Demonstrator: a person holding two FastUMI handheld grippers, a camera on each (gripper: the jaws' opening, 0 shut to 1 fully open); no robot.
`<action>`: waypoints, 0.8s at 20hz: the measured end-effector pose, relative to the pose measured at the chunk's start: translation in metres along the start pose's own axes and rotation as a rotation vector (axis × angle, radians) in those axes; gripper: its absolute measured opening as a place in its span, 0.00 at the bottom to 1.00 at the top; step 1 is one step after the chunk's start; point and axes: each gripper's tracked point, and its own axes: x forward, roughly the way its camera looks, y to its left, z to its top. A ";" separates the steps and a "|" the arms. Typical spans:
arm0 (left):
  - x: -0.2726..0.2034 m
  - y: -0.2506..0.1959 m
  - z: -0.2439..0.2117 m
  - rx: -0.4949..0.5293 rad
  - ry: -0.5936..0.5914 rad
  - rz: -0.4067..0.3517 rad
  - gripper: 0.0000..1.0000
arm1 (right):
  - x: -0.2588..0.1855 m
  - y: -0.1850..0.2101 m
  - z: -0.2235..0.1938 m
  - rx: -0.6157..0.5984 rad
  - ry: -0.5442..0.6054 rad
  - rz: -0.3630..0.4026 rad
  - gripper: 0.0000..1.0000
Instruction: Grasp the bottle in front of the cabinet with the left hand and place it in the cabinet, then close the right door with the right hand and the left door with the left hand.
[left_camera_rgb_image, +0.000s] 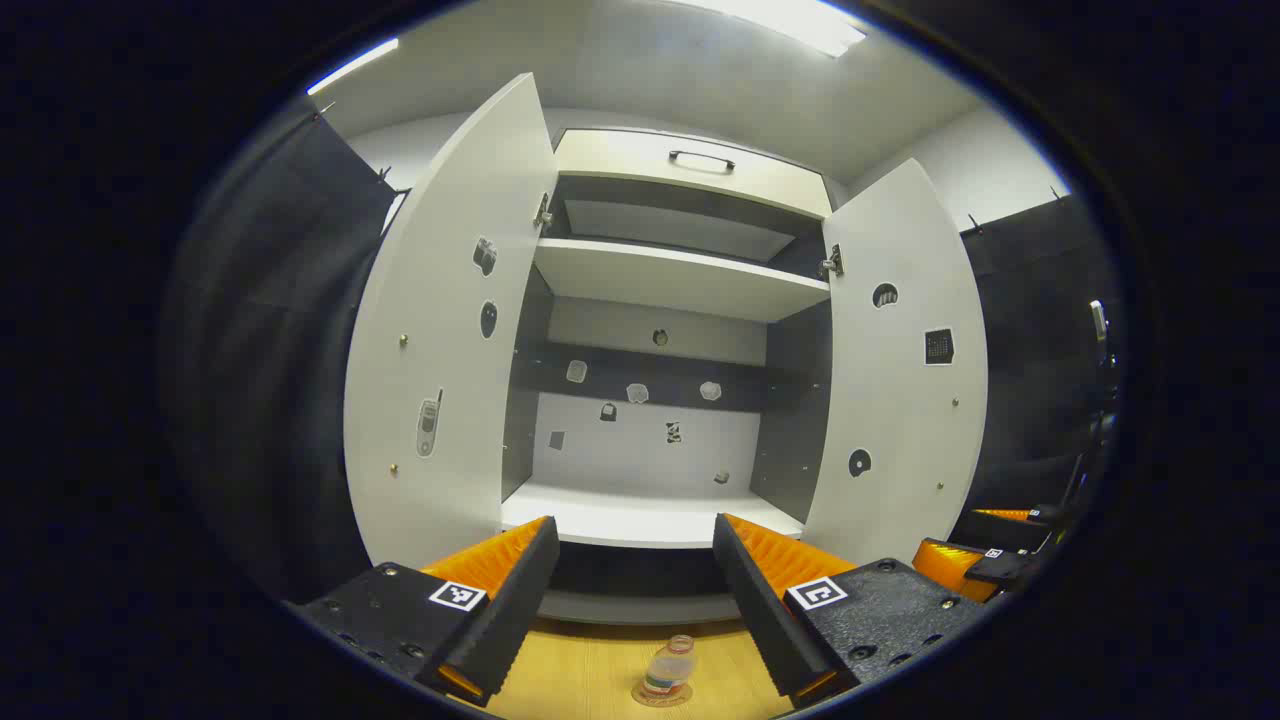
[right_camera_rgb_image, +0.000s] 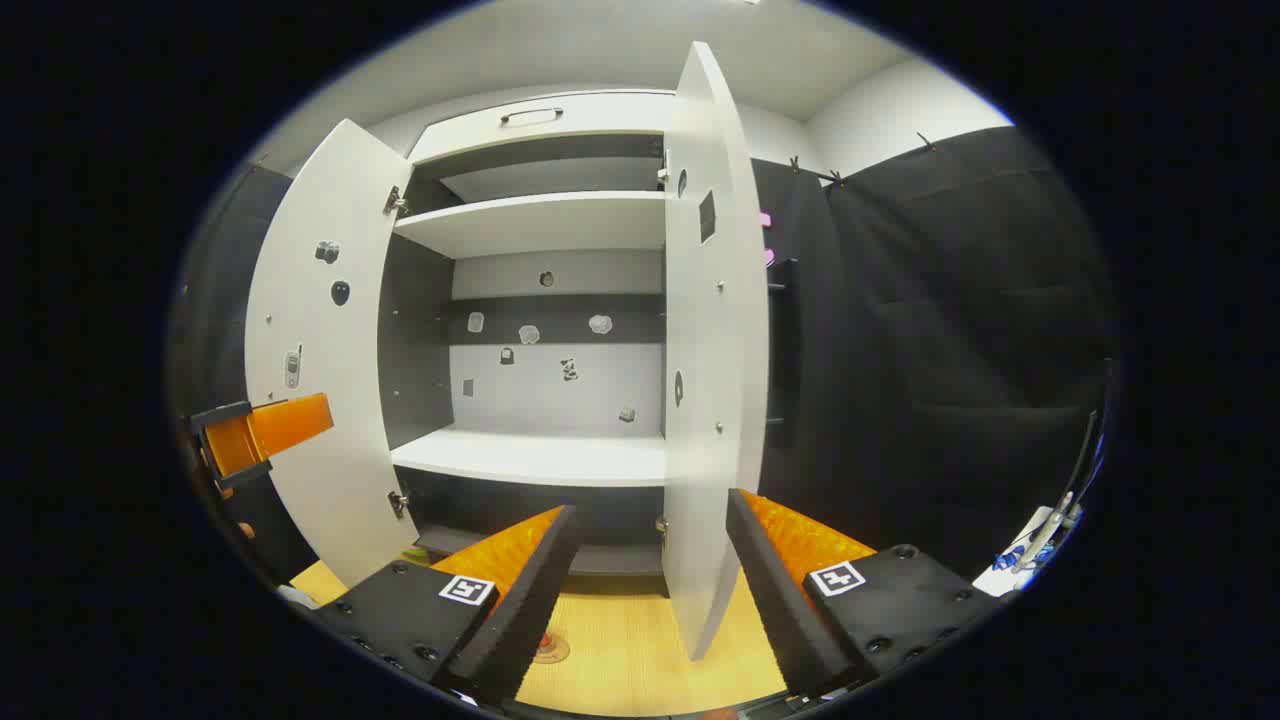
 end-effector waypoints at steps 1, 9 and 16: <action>0.005 0.005 -0.006 -0.008 0.018 -0.015 0.94 | 0.001 0.003 0.002 0.001 -0.001 -0.020 0.98; 0.029 0.018 -0.016 -0.052 0.055 -0.050 0.95 | 0.007 0.006 0.014 -0.016 -0.002 -0.087 0.93; 0.033 -0.008 -0.022 -0.012 0.059 0.019 0.95 | 0.019 -0.003 0.011 -0.058 -0.019 0.009 0.98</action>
